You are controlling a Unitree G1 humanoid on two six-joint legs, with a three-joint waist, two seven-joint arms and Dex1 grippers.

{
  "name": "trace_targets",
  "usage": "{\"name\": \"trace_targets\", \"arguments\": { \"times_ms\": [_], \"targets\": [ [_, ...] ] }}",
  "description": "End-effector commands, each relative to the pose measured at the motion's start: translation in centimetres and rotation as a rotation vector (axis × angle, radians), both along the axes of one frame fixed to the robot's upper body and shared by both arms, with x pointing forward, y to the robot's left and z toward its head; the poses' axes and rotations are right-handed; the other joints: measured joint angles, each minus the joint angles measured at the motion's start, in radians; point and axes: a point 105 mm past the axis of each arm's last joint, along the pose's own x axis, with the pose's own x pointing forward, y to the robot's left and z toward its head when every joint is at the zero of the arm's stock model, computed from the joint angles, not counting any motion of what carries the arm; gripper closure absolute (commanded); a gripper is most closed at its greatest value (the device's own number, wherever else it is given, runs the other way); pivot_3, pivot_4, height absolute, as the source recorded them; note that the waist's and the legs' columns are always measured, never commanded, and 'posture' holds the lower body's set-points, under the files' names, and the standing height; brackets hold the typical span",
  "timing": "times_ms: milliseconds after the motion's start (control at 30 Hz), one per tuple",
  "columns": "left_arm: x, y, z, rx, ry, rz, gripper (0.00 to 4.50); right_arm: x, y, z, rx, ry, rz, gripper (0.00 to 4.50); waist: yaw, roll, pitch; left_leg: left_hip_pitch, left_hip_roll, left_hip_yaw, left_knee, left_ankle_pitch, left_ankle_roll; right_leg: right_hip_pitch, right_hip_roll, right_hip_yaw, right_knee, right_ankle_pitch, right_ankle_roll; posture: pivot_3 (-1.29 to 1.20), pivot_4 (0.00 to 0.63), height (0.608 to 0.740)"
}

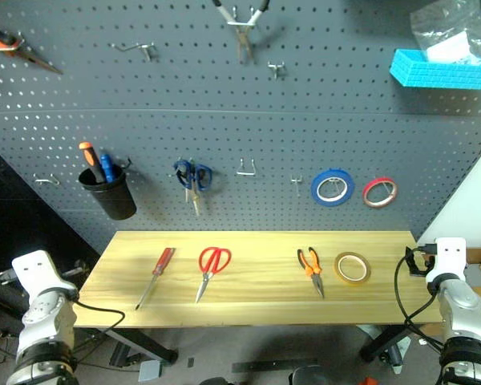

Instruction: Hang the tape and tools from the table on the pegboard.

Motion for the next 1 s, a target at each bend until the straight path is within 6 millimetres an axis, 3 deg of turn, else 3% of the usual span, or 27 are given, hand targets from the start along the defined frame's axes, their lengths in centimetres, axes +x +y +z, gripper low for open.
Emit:
{"name": "trace_targets", "arguments": {
  "times_ms": [33, 233, 367, 533, 600, 800, 933, 1000],
  "targets": [
    [-0.2, 1.0, 1.7, 0.046, -0.048, 0.025, 0.03, 0.7, -0.1, 1.6, -0.023, -0.047, 0.012, 0.00, 0.000, 0.000, 0.000, 0.000, 0.000, 0.000, 0.000, 0.000, 0.000, 0.000, 0.000, 0.000, 0.000, 0.000, 0.000, -0.10, 0.028, 0.740],
    [-0.7, 1.0, 1.3, 0.050, -0.021, 0.027, 0.03, 1.0, 1.0, 1.4, -0.061, -0.028, 0.082, 0.00, 0.001, 0.000, 0.000, 0.000, 0.000, 0.000, 0.000, 0.000, 0.000, 0.000, 0.000, 0.000, 0.000, 0.000, 0.000, -0.09, 0.032, 0.740],
    [-0.6, 0.0, 0.0, -0.157, -0.071, 0.014, 0.03, 1.4, 2.9, 1.8, -0.103, -0.031, 0.192, 0.00, 0.001, 0.001, 0.001, 0.000, 0.000, 0.000, 0.000, 0.000, 0.000, 0.000, 0.000, 0.000, 0.000, 0.000, 0.000, -0.09, 0.038, 0.740],
    [-0.8, -1.0, -0.1, -0.149, -0.034, 0.026, 0.03, 2.0, 6.1, 3.3, -0.106, -0.044, 0.334, 0.00, 0.003, -0.001, 0.009, 0.000, 0.002, 0.000, 0.000, 0.000, 0.000, 0.000, 0.000, 0.000, 0.000, 0.000, 0.000, -0.10, 0.069, 0.740],
    [-0.4, -1.6, 0.7, -0.093, -0.043, 0.027, 0.03, 2.1, 7.4, 4.0, -0.114, -0.040, 0.390, 0.00, 0.004, -0.003, 0.016, 0.000, 0.003, -0.001, 0.000, 0.000, 0.000, 0.000, 0.000, -0.001, 0.000, 0.000, 0.000, -0.10, 0.081, 0.740],
    [2.5, -5.6, 3.4, 0.031, -0.066, -0.204, 0.03, 2.2, 10.0, 5.0, -0.086, -0.001, 0.452, 0.00, 0.018, -0.008, 0.049, -0.001, 0.004, -0.002, 0.000, 0.000, -0.001, 0.000, 0.000, -0.001, 0.000, 0.000, 0.000, -0.11, 0.129, 0.740],
    [4.6, -10.5, 5.0, 0.041, -0.080, -0.491, 0.03, 2.0, 10.7, 4.2, -0.077, 0.104, 0.445, 0.00, 0.030, -0.005, 0.068, -0.006, 0.005, -0.002, 0.000, -0.001, -0.001, -0.005, 0.000, -0.002, -0.001, 0.001, -0.001, -0.11, 0.168, 0.740],
    [5.7, -15.9, 6.5, 0.100, -0.076, -0.790, 0.03, 1.9, 11.2, 3.9, -0.070, 0.151, 0.465, 0.00, 0.031, -0.004, 0.085, -0.013, 0.005, -0.002, 0.001, 0.000, -0.001, -0.011, 0.000, -0.002, 0.000, 0.003, -0.006, -0.12, 0.182, 0.740]
  ]
}}
